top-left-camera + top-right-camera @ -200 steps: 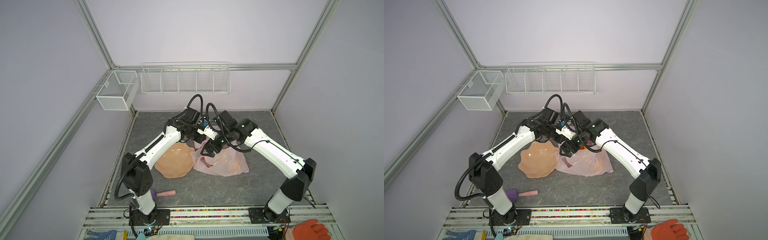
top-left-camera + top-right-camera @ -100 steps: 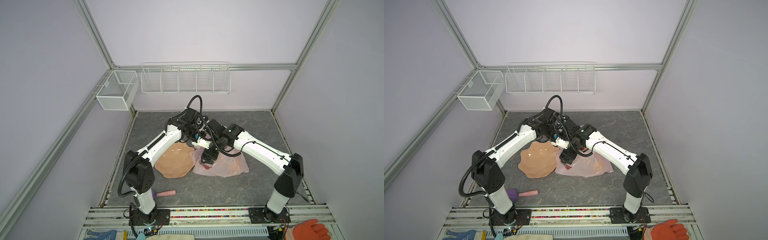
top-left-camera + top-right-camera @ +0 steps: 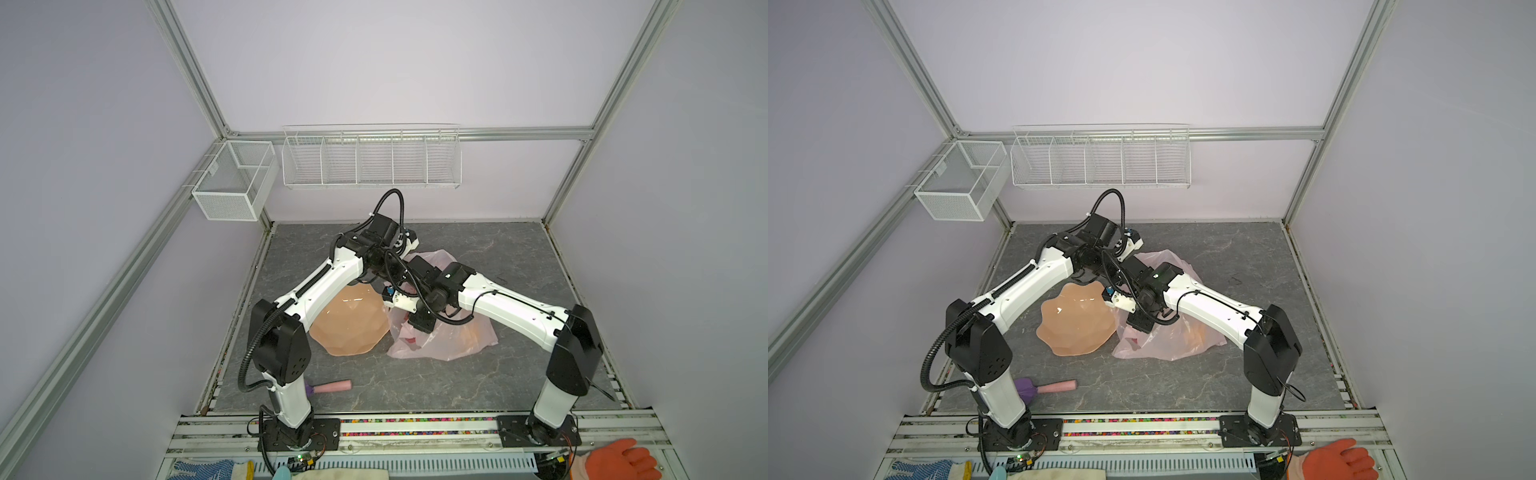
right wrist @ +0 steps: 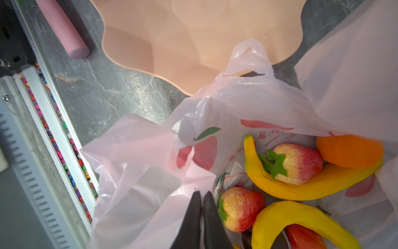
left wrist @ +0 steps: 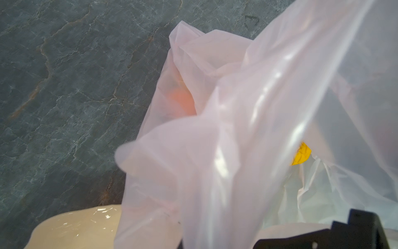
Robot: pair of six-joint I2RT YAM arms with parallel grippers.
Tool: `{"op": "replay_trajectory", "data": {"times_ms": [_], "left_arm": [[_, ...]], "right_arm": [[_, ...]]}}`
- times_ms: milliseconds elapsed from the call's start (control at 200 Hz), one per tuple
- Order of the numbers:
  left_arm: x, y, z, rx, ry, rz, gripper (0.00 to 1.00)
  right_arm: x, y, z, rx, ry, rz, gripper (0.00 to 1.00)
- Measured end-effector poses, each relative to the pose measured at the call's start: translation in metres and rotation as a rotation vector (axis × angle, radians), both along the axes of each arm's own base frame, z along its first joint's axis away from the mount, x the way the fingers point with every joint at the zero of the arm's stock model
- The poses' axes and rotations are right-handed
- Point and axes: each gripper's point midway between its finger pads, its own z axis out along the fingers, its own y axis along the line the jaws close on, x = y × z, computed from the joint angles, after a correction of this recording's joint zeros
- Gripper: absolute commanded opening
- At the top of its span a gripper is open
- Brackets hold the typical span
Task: Place the fruits into the plastic bag
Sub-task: Pick up the plastic bag from the center of the table.
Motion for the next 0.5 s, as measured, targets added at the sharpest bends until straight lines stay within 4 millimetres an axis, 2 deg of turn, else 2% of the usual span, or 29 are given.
{"op": "replay_trajectory", "data": {"times_ms": [90, 210, 435, 500], "left_arm": [[0.000, 0.000, 0.001, -0.004, 0.000, -0.001, 0.00], [0.001, -0.001, 0.005, -0.010, -0.002, -0.003, 0.00], [0.014, -0.003, 0.019, -0.052, -0.013, 0.028, 0.00], [0.020, -0.001, 0.025, -0.079, -0.004, 0.041, 0.00]], "right_arm": [[0.000, -0.002, 0.004, 0.011, -0.017, -0.010, 0.07], [0.004, -0.002, 0.018, 0.056, -0.058, -0.039, 0.07], [0.017, -0.004, 0.057, 0.187, -0.128, -0.130, 0.07], [0.027, -0.009, 0.073, 0.246, -0.153, -0.192, 0.07]]}}
